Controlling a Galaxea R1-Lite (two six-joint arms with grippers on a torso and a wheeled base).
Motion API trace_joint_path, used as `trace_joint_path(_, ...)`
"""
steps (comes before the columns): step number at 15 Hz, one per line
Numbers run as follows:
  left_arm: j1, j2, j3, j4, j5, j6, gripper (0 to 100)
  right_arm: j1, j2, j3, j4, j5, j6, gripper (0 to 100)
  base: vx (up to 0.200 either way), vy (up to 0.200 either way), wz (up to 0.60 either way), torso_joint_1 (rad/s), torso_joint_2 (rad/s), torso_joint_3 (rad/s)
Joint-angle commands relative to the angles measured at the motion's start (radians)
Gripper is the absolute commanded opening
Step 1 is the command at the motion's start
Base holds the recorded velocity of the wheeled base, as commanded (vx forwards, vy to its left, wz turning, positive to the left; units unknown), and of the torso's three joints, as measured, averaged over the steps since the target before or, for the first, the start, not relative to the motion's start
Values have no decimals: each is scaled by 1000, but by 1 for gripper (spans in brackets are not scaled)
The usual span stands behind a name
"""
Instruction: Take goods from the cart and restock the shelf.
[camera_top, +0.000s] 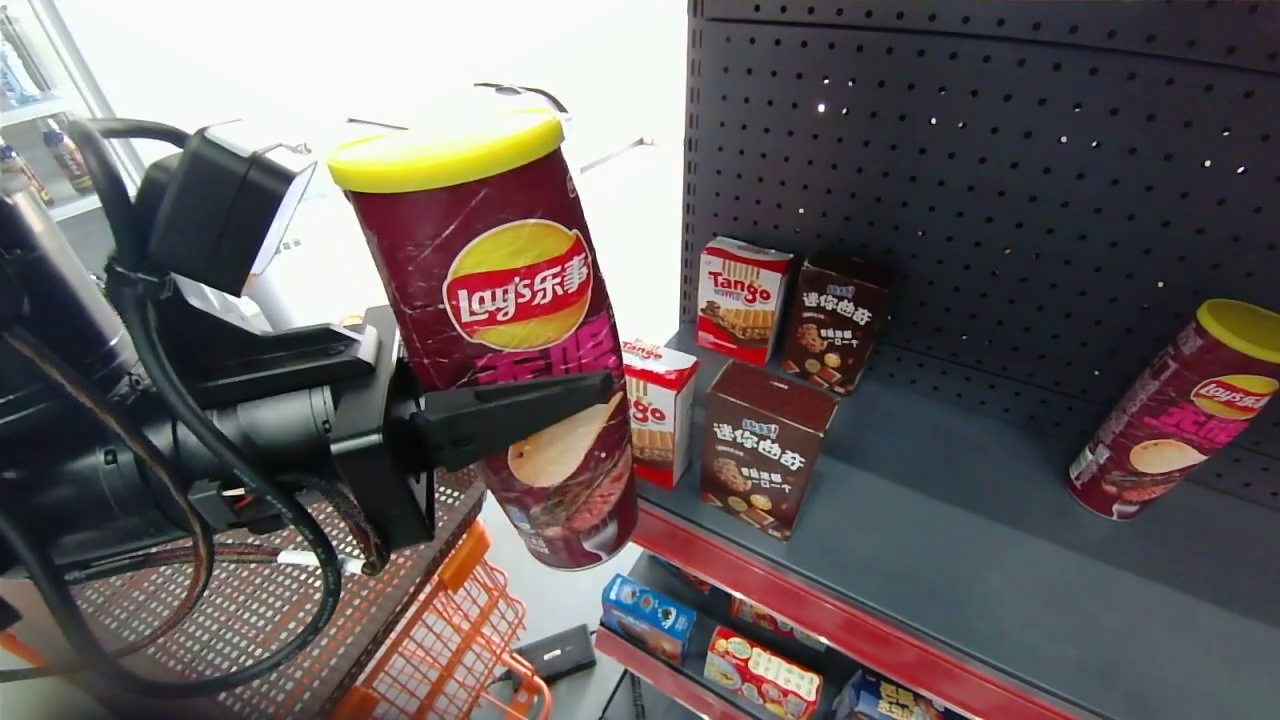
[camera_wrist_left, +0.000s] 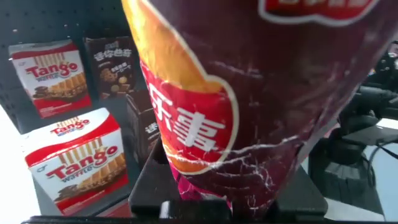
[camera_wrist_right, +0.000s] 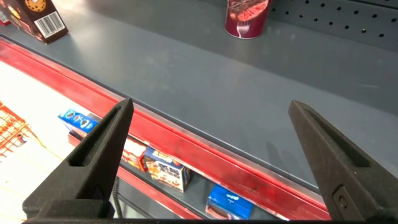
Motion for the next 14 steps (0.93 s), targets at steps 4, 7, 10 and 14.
trace_joint_path(4,-7,-2,9,-4,-43,6,0,0,2,0,0,0,-1,100,0,0,0,0,0,0)
trace_joint_path(7,-9,-2,4,-2,-90,9,0,0,2,0,0,0,-1,100,0,0,-400,2,3,0)
trace_joint_path(10,-11,2,-21,-2,-113,8,0,0,2,0,0,0,-1,100,0,0,-600,-1,9,4)
trace_joint_path(14,-11,6,-25,-2,-124,8,0,0,2,0,0,0,-1,100,0,0,-600,7,6,4)
